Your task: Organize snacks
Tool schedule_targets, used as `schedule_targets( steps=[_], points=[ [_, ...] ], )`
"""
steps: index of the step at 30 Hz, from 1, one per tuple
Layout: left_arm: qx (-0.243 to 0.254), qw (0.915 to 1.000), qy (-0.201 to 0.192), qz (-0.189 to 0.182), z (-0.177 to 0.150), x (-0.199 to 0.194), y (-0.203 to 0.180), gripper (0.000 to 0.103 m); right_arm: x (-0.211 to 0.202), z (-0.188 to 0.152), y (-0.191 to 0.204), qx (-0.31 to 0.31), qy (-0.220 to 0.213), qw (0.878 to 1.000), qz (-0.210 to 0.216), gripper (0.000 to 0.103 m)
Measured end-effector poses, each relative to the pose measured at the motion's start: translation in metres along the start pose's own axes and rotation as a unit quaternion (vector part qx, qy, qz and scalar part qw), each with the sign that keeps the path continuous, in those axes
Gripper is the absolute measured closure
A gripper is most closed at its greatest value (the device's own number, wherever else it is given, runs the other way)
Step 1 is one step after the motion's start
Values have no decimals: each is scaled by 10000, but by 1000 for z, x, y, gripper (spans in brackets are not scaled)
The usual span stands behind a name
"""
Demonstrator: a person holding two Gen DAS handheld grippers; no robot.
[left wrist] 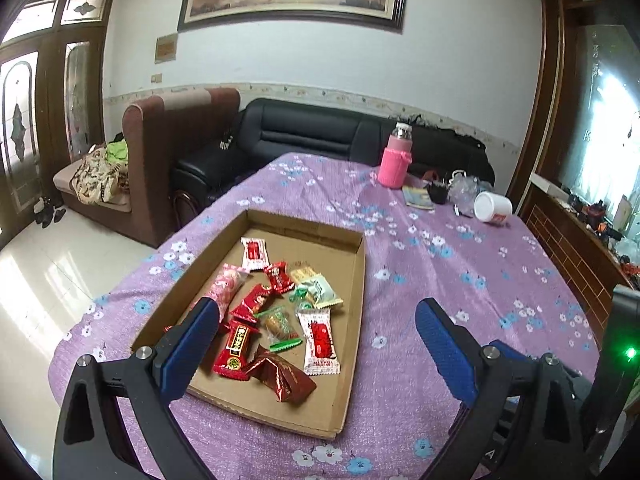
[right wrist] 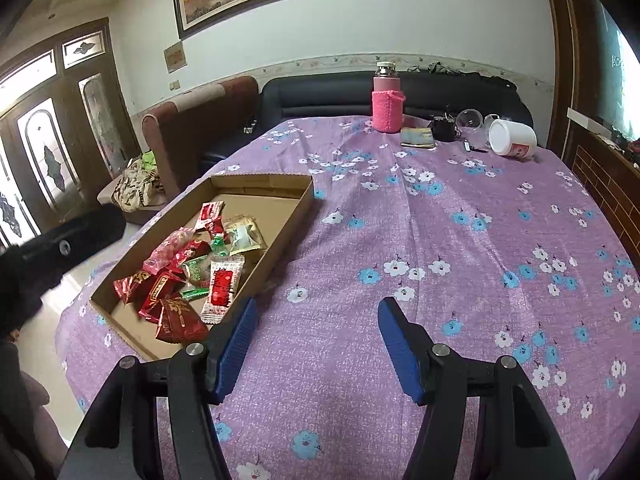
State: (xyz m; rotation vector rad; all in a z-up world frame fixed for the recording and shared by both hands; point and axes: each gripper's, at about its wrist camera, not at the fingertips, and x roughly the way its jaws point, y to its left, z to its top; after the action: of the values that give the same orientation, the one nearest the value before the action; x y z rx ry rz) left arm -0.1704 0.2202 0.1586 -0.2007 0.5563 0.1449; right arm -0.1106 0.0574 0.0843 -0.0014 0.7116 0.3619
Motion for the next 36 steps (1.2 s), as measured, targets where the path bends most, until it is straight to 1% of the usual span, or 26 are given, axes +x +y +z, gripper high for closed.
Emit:
schedule_targets(
  steps=[4, 8, 14, 15, 16, 19, 21, 25, 27, 36],
  points=[
    [-19, 9999, -132, -11, 1, -8, 0, 4, -5, -2, 4, -61, -65, 10000, -8, 35],
    [0, 9994, -355, 55, 0, -16, 0, 4, -7, -3, 8, -105, -97, 9999, 5, 33],
    [-19, 9958, -838, 360, 1, -32, 3, 4, -11, -3, 14, -215, -193, 9996, 58, 33],
    [-3, 9945, -946, 445, 1, -35, 3, 2, -12, -2, 15, -211, -222, 9995, 76, 33],
    [17, 9936, -1003, 512, 0, -37, 3, 1, -13, -2, 15, -203, -240, 9995, 91, 32],
    [105, 9912, -1140, 672, -1, -40, 3, 0, -12, -1, 18, -208, -274, 9993, 128, 30],
    [107, 9912, -1111, 715, 0, -36, 5, 0, -9, -2, 21, -267, -241, 9993, 123, 30],
    [53, 9946, -832, 626, 0, -21, 9, 0, -3, -4, 26, -404, -167, 9990, 87, 30],
    [73, 9955, -702, 638, -2, -14, 8, 0, -1, -5, 28, -449, -153, 9988, 78, 30],
    [105, 9976, -284, 629, -8, 7, 9, 0, 9, -8, 31, -471, -33, 9988, 93, 29]
  ],
)
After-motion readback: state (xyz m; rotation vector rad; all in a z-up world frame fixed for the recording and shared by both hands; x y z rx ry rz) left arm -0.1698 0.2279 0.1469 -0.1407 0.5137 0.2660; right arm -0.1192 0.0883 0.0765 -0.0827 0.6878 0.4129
